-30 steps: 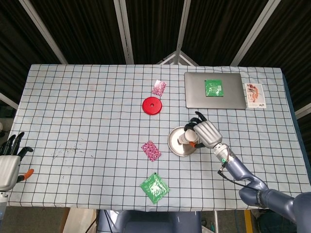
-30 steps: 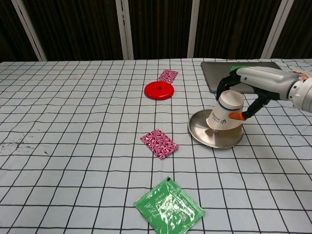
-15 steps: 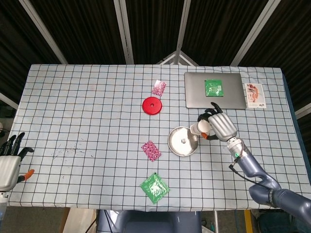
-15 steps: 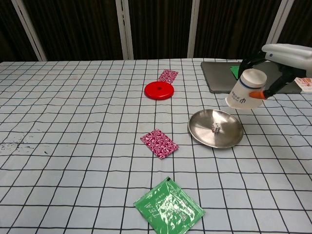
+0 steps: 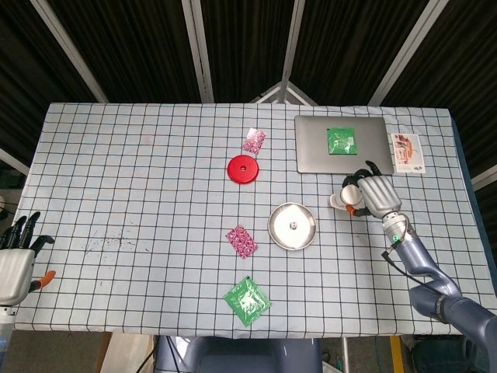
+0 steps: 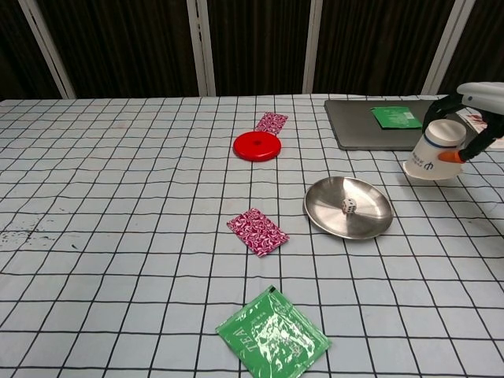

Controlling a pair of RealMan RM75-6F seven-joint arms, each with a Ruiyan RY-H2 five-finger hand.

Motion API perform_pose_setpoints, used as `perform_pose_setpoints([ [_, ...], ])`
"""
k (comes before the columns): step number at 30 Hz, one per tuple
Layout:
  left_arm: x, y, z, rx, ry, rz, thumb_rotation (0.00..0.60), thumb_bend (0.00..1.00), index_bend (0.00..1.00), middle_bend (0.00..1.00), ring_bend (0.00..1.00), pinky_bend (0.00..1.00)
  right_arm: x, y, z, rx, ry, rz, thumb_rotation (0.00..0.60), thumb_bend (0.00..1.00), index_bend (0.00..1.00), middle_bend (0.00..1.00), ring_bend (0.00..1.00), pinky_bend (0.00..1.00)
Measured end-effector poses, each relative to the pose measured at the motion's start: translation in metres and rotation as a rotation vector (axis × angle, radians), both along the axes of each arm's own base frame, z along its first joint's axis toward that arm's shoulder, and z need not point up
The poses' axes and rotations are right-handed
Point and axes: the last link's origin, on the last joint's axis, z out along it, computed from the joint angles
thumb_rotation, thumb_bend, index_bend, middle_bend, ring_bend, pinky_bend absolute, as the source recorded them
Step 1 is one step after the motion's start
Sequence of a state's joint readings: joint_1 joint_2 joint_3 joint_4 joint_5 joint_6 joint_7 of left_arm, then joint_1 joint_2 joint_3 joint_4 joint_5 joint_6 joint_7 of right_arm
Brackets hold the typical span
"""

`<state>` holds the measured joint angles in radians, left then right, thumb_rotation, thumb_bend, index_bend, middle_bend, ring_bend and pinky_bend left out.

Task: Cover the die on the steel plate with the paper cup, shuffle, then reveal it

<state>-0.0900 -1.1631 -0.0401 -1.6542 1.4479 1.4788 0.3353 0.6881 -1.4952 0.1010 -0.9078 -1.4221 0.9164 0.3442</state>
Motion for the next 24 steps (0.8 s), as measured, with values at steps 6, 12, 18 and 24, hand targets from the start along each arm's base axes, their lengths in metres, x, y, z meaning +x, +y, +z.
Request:
perform_pose_setpoints([
  [6,0.000,0.000,0.000,0.002,-0.001,-0.001,0.600,0.24,0.36,0.00,0.00,0.13,-0.006,0.000,-0.004,0.029,0.019,-0.026,0.600,0.04,0.34,0.25,0.08,0.00],
  [12,-0.001,0.000,0.001,0.002,0.001,0.001,0.600,0.24,0.39,0.00,0.00,0.13,-0.018,0.000,-0.005,0.074,0.073,-0.094,0.600,0.03,0.19,0.15,0.00,0.00],
  [18,-0.001,0.000,0.002,0.003,-0.004,0.001,0.600,0.24,0.38,0.00,0.00,0.13,-0.017,0.000,0.003,0.088,0.085,-0.120,0.600,0.03,0.15,0.09,0.00,0.00],
  [24,0.000,0.001,0.003,0.004,-0.011,-0.002,0.600,0.24,0.38,0.00,0.00,0.13,-0.009,0.007,0.019,0.097,0.075,-0.098,0.600,0.03,0.12,0.08,0.00,0.00],
])
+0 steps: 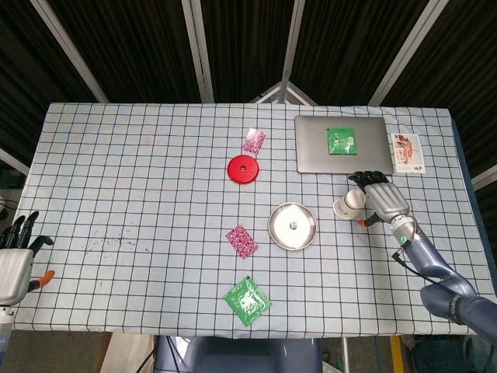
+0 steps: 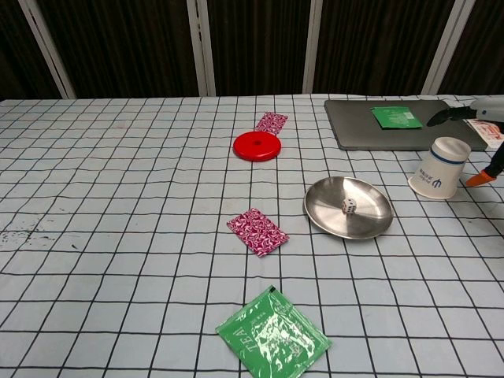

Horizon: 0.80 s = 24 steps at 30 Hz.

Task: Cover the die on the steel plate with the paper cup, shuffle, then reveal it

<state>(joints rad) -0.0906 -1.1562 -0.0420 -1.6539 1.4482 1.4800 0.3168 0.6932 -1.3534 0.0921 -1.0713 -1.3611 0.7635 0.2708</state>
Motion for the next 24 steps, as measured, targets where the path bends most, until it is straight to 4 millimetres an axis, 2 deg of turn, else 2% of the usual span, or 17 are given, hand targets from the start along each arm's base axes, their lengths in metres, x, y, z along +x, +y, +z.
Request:
perform_pose_setpoints([
  [4,0.000,0.000,0.002,0.000,-0.017,-0.002,0.600,0.24,0.38,0.00,0.00,0.13,0.012,0.017,0.017,-0.033,-0.049,0.051,0.600,0.03,0.11,0.08,0.00,0.00],
  [8,-0.001,0.001,0.006,0.002,-0.044,-0.004,0.600,0.24,0.38,0.01,0.00,0.13,0.019,0.048,0.040,-0.109,-0.106,0.102,0.600,0.03,0.19,0.15,0.07,0.00],
  [9,-0.001,0.001,0.007,0.002,-0.051,-0.006,0.600,0.24,0.38,0.02,0.00,0.13,0.018,0.064,0.049,-0.144,-0.123,0.110,0.600,0.03,0.22,0.17,0.09,0.00],
  [10,-0.001,0.001,0.008,0.001,-0.057,-0.008,0.600,0.24,0.38,0.02,0.00,0.13,0.017,0.071,0.052,-0.161,-0.129,0.112,0.600,0.03,0.23,0.18,0.10,0.00],
  [16,-0.001,-0.005,0.018,-0.002,-0.105,-0.031,0.600,0.24,0.37,0.01,0.00,0.13,-0.002,0.146,0.083,-0.363,-0.187,0.098,0.600,0.03,0.31,0.21,0.11,0.00],
  [20,-0.002,-0.009,0.026,0.013,-0.138,-0.042,0.600,0.24,0.35,0.01,0.00,0.13,-0.022,0.203,0.094,-0.481,-0.126,0.059,0.600,0.03,0.33,0.21,0.11,0.00],
  [24,-0.004,-0.012,0.035,0.033,-0.159,-0.052,0.600,0.24,0.32,0.00,0.00,0.13,-0.035,0.227,0.097,-0.532,-0.028,0.059,0.600,0.03,0.31,0.21,0.07,0.00],
])
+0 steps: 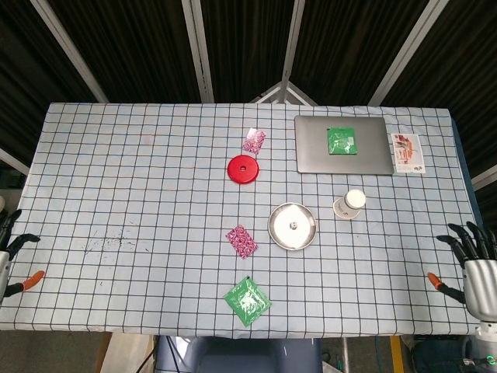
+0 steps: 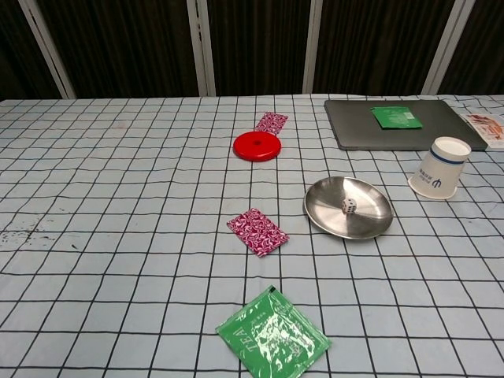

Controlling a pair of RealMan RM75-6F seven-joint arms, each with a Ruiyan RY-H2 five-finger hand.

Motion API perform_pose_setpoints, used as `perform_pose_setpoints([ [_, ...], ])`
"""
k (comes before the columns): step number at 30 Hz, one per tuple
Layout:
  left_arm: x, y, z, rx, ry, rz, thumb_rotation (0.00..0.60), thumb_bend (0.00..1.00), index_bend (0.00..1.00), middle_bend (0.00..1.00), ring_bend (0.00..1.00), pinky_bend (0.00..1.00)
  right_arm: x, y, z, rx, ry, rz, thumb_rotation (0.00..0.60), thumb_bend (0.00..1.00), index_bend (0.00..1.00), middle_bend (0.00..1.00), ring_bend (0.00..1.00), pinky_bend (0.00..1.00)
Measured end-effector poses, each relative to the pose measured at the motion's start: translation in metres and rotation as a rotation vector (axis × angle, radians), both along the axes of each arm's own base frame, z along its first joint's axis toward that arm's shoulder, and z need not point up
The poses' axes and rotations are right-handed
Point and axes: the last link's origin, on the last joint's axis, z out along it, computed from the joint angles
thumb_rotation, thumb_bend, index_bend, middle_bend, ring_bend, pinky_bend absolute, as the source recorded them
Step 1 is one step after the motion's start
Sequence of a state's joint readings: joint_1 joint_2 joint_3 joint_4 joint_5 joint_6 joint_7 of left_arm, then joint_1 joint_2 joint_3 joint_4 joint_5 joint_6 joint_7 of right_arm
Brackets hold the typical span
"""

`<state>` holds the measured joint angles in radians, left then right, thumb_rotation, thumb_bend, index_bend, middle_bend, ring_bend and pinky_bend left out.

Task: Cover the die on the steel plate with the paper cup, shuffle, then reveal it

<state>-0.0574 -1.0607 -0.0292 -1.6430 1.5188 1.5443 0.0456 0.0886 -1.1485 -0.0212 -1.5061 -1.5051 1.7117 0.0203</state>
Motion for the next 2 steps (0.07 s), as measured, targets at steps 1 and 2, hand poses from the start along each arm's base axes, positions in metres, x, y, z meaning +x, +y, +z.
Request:
perform_pose_setpoints([
  [1,-0.0006,-0.0004,0.0017,0.005,-0.003,-0.002,0.600,0.24,0.31,0.00,0.00,0.13,-0.0029,0.0025,0.0005,-0.003,0.020,-0.006,0.600,0.03,0.30,0.21,0.07,0.00],
  [2,-0.0010,-0.0005,0.0032,0.011,-0.005,-0.003,0.600,0.24,0.31,0.00,0.00,0.13,-0.0062,0.0049,0.0010,-0.007,0.047,-0.016,0.600,0.03,0.28,0.21,0.07,0.00],
])
